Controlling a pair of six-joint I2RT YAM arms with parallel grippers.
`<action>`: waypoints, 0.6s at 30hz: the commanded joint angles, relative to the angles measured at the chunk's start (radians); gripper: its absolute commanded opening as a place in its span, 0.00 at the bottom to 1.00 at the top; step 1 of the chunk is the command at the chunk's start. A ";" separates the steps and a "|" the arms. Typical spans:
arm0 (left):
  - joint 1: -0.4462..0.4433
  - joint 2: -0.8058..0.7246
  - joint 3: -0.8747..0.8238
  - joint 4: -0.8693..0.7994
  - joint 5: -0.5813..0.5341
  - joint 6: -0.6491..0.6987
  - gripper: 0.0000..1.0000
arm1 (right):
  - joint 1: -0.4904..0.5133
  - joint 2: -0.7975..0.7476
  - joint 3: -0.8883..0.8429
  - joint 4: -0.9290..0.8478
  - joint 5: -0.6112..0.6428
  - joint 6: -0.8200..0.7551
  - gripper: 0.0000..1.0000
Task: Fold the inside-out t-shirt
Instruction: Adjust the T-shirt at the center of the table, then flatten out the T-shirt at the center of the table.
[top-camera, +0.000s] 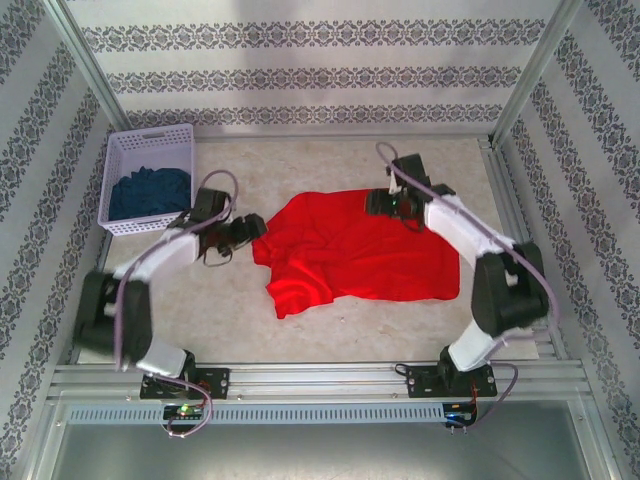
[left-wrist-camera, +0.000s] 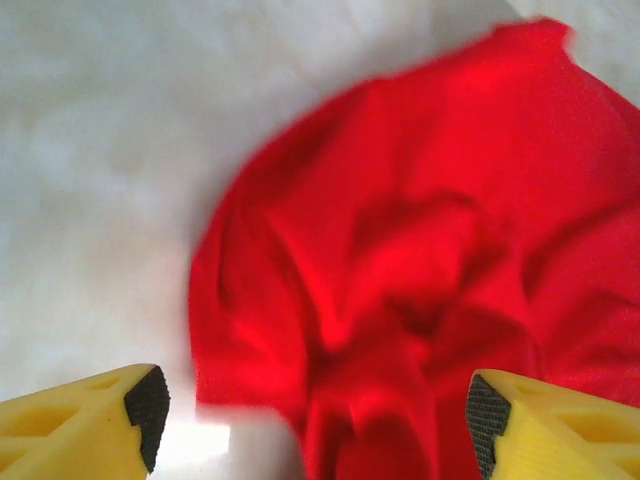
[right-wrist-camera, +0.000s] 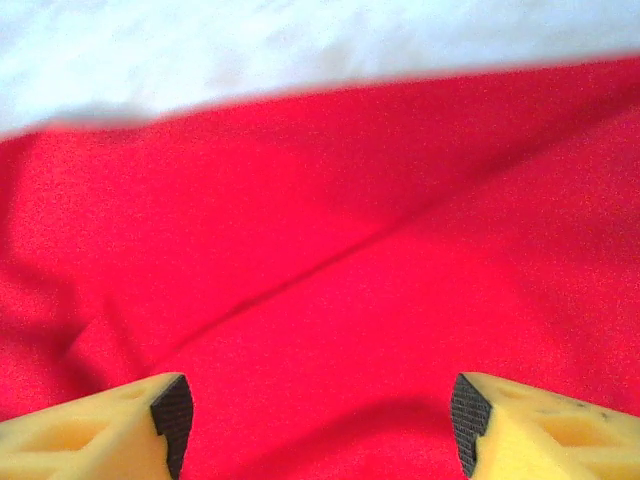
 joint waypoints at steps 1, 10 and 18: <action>0.003 0.195 0.145 0.081 -0.015 0.057 0.80 | -0.042 0.164 0.135 -0.069 0.083 -0.086 0.74; -0.025 0.447 0.328 0.030 0.065 0.101 0.78 | -0.008 0.516 0.551 -0.282 -0.040 -0.266 0.85; -0.028 0.455 0.275 0.080 0.096 0.079 0.58 | 0.065 0.642 0.729 -0.472 -0.061 -0.454 0.87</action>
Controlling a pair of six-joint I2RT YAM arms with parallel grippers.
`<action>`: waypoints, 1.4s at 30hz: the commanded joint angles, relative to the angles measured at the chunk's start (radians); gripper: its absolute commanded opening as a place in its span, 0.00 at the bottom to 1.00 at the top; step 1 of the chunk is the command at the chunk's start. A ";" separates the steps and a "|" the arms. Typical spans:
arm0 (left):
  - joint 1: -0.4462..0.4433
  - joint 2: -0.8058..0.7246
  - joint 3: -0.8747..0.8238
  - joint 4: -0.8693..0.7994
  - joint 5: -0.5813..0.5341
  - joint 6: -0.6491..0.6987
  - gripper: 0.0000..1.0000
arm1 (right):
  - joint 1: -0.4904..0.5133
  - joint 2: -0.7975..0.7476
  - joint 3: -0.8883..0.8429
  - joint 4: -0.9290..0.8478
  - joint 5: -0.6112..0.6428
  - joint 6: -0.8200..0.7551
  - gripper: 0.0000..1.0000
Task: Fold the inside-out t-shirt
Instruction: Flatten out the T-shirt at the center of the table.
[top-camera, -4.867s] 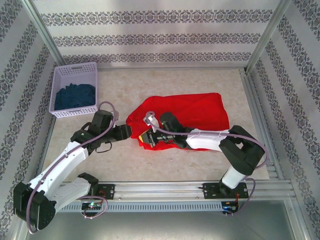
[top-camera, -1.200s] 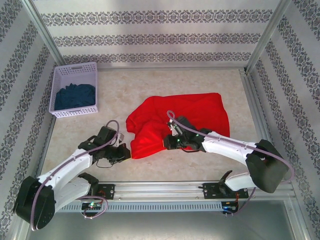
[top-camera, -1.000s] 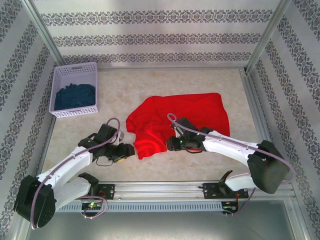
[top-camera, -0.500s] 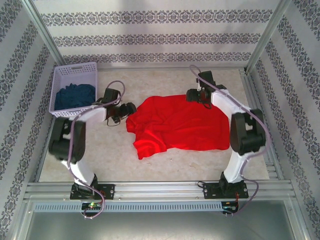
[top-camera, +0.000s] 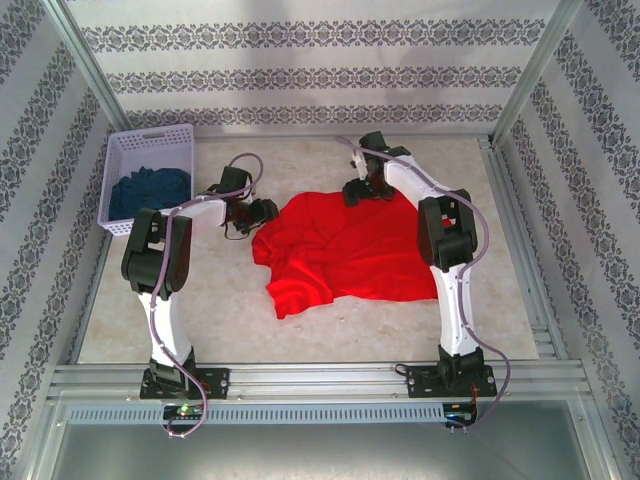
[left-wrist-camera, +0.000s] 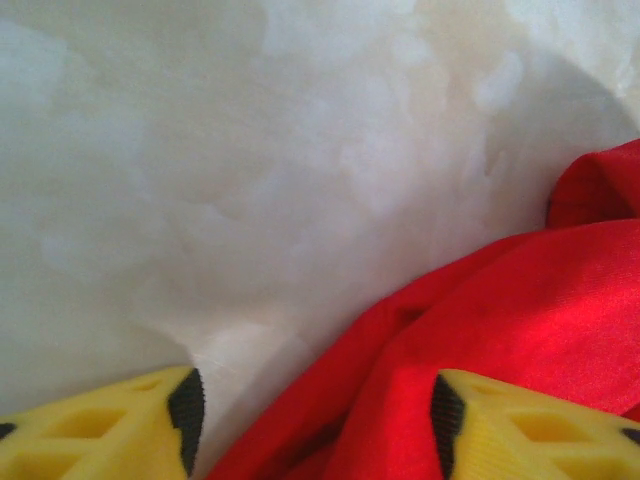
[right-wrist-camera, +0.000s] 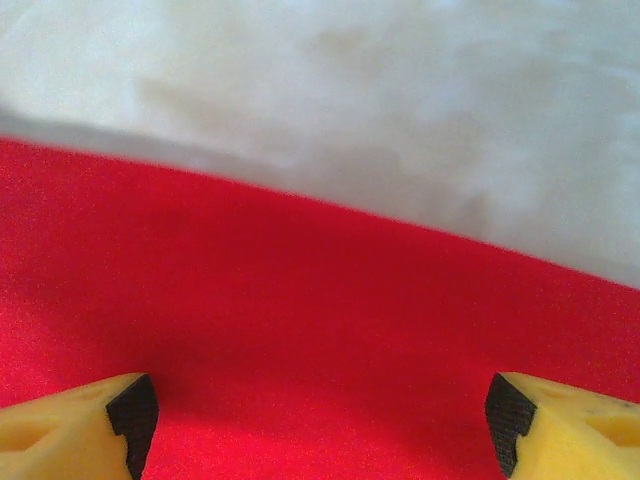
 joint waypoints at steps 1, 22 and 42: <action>-0.023 0.037 -0.033 0.037 0.071 0.010 0.56 | 0.022 0.031 0.056 -0.126 -0.042 -0.120 0.87; 0.008 -0.098 0.369 -0.005 0.099 0.055 0.00 | -0.031 -0.139 0.459 -0.043 0.102 -0.159 0.00; -0.127 -0.869 -0.522 -0.140 0.008 0.022 0.75 | 0.319 -1.090 -1.099 0.424 0.014 0.323 0.77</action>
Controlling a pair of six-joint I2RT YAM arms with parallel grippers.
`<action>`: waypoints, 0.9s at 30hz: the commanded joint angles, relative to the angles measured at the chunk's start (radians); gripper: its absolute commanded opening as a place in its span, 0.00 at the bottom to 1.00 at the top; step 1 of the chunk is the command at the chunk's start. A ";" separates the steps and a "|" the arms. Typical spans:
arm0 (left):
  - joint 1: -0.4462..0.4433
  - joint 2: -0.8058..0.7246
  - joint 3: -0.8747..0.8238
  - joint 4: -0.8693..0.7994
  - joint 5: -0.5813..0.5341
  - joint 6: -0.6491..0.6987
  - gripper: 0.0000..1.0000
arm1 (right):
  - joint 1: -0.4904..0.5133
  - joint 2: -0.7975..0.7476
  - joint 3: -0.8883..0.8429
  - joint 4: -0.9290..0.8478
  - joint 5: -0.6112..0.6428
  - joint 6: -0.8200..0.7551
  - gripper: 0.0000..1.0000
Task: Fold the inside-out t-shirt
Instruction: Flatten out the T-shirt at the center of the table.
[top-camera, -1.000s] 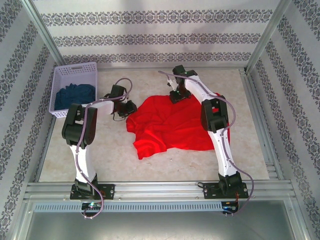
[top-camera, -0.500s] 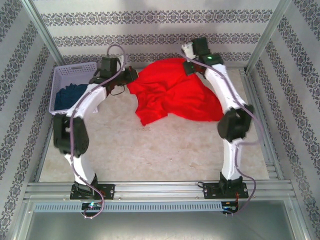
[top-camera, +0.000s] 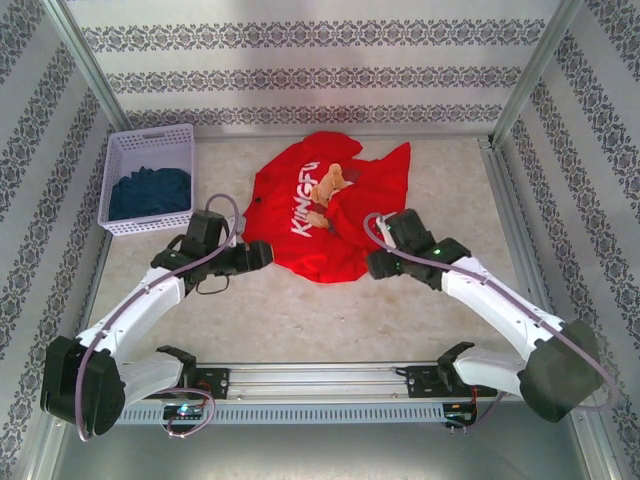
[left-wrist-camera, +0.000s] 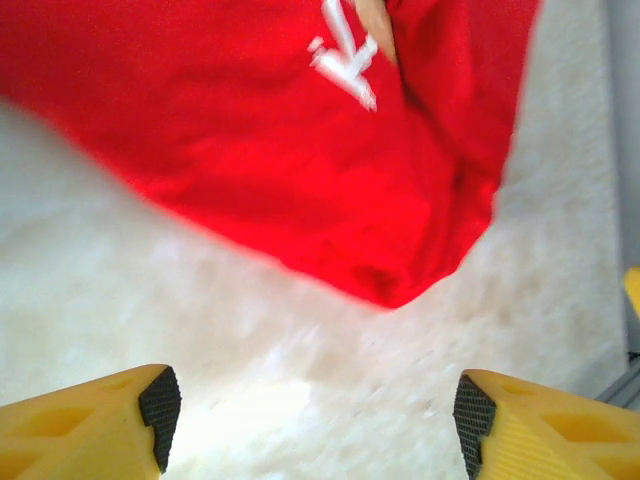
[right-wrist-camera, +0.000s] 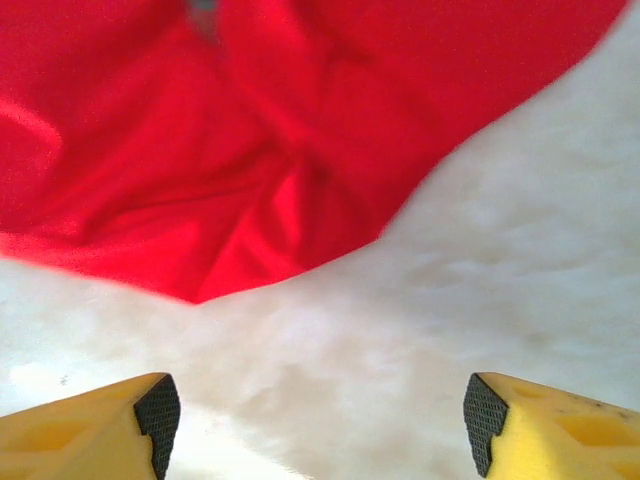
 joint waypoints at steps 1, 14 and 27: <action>-0.015 0.030 0.035 0.016 -0.103 -0.003 0.75 | 0.076 0.136 0.056 0.250 -0.129 0.133 0.77; -0.005 0.401 0.261 -0.022 -0.315 0.122 0.77 | 0.176 0.678 0.379 0.271 -0.235 0.204 0.66; -0.138 0.199 0.000 0.443 -0.179 0.432 0.77 | 0.044 0.505 0.331 0.316 -0.540 0.207 0.01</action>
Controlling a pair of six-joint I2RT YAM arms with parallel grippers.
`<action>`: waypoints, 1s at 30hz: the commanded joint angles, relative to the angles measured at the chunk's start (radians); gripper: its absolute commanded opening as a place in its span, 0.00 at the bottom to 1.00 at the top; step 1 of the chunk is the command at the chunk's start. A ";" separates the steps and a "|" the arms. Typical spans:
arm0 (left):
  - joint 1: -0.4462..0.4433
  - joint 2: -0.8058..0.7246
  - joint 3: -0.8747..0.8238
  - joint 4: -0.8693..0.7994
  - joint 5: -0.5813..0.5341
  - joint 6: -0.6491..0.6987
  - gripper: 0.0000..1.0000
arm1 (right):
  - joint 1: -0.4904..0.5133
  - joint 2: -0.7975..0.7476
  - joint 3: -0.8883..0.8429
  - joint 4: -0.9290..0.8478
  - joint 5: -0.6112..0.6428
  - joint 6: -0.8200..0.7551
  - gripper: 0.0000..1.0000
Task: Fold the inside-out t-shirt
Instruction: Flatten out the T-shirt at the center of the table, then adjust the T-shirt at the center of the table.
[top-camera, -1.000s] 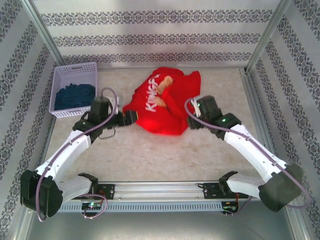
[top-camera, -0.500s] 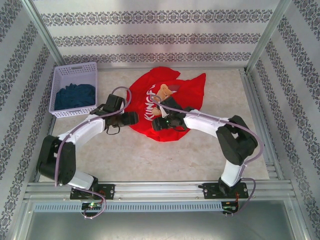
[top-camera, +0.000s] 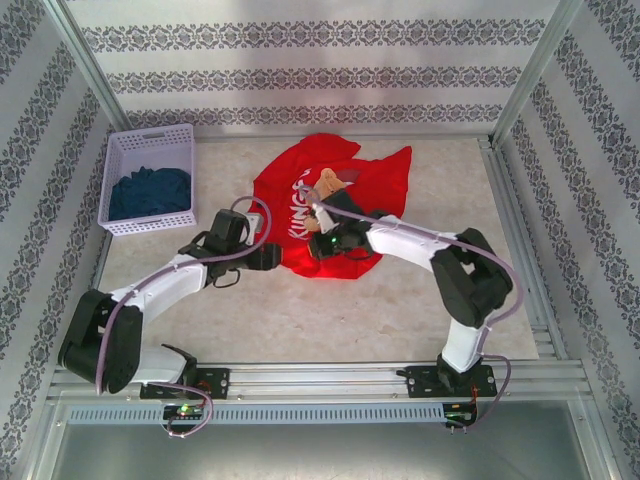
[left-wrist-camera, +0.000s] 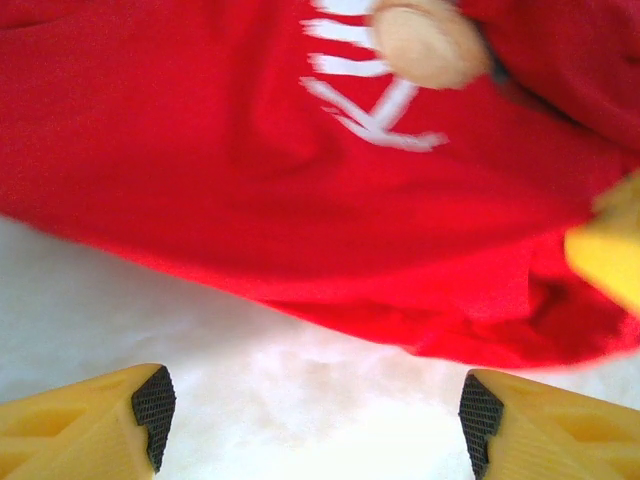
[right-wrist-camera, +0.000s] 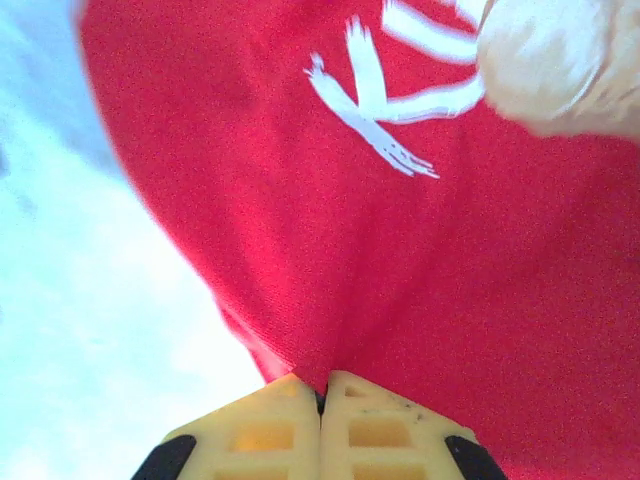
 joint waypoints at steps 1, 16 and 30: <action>-0.065 -0.016 0.013 0.196 0.010 0.217 0.79 | -0.048 -0.105 -0.021 0.032 -0.183 0.032 0.01; -0.112 0.234 0.229 0.115 -0.174 0.475 0.82 | -0.156 -0.228 -0.090 -0.022 -0.267 0.015 0.00; -0.110 0.317 0.423 -0.079 0.227 0.266 0.00 | -0.217 -0.323 -0.133 -0.154 -0.105 -0.111 0.00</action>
